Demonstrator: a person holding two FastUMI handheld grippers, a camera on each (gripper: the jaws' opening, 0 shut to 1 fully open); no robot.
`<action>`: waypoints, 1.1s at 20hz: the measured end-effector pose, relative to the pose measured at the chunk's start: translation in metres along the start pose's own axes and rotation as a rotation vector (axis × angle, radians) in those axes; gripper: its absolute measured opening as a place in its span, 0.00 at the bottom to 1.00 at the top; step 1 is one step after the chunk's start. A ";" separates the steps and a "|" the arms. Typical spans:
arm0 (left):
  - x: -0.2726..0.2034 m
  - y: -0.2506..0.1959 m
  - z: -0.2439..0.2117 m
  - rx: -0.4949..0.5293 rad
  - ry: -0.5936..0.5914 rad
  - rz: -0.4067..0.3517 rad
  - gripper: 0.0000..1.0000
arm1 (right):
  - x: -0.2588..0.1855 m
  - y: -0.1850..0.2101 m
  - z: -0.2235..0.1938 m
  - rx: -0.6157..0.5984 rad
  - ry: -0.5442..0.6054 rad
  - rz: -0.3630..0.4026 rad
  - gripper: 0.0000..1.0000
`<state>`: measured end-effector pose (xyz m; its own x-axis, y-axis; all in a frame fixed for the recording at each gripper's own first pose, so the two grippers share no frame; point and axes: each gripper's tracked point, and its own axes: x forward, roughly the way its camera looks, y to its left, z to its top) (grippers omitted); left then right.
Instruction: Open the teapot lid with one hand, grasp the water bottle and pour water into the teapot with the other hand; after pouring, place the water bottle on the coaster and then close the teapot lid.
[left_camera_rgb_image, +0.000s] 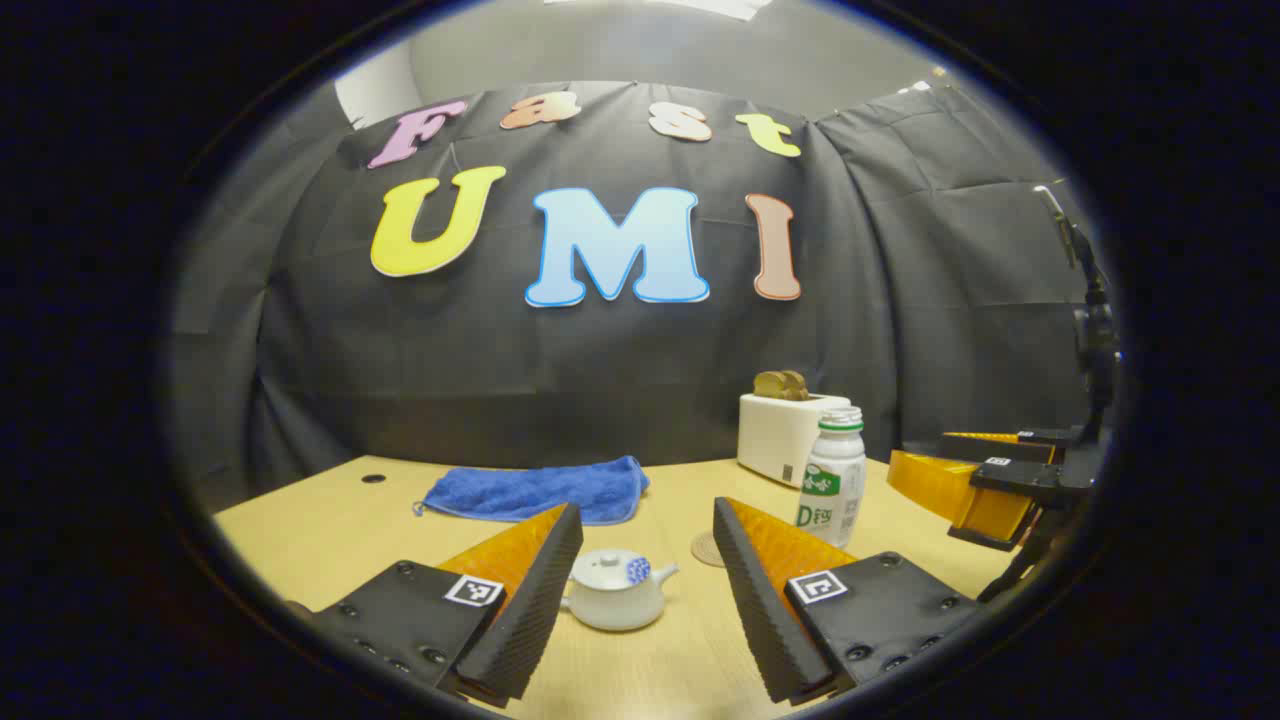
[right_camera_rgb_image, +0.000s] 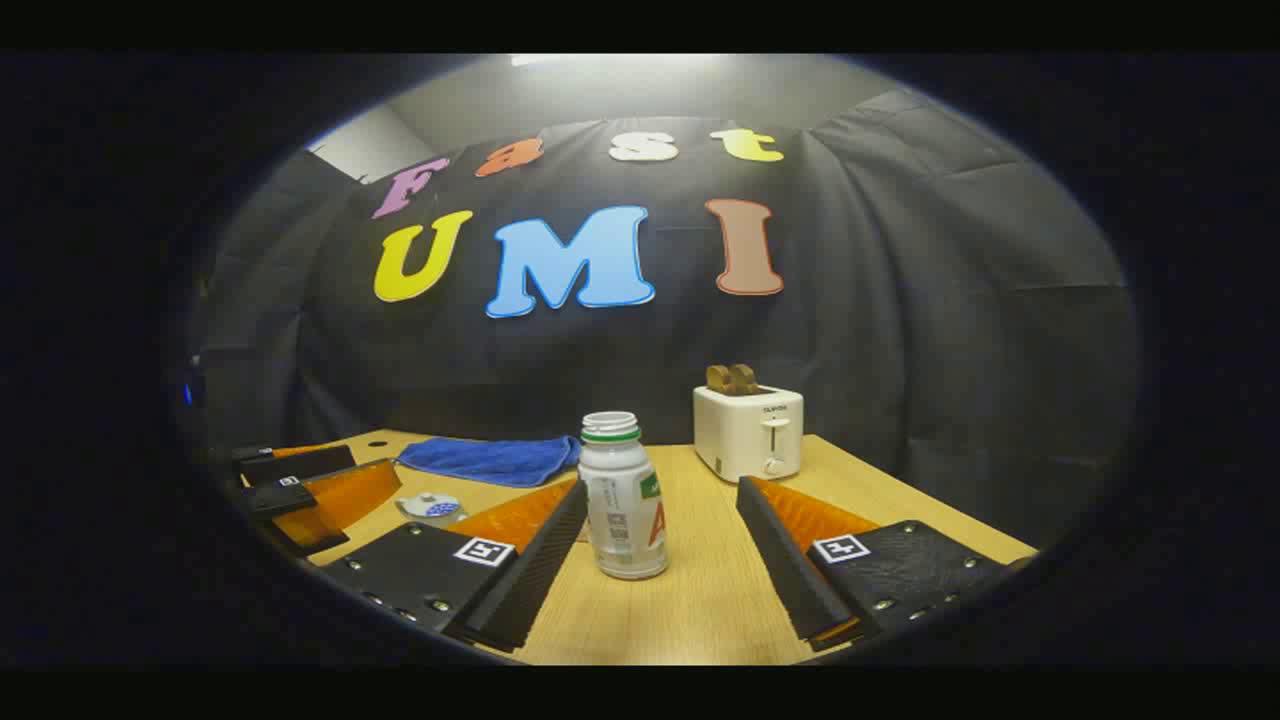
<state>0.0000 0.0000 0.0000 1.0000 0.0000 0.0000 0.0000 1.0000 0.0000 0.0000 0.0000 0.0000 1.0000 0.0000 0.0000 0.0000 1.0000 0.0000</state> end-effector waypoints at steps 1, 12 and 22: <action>0.003 0.001 0.004 0.005 -0.001 0.003 0.84 | 0.001 0.001 0.005 -0.006 -0.008 0.004 0.93; 0.028 0.015 -0.016 -0.006 0.057 0.024 0.82 | 0.019 0.016 0.001 -0.011 0.015 0.046 0.93; 0.064 0.016 -0.060 -0.006 0.127 0.026 0.84 | 0.029 0.002 -0.021 0.024 0.067 0.019 0.93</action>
<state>0.0638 0.0159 -0.0603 0.9916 0.0259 -0.1268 -0.0267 0.9996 -0.0044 0.0290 0.0023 -0.0210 0.9976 0.0200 -0.0667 -0.0184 0.9995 0.0244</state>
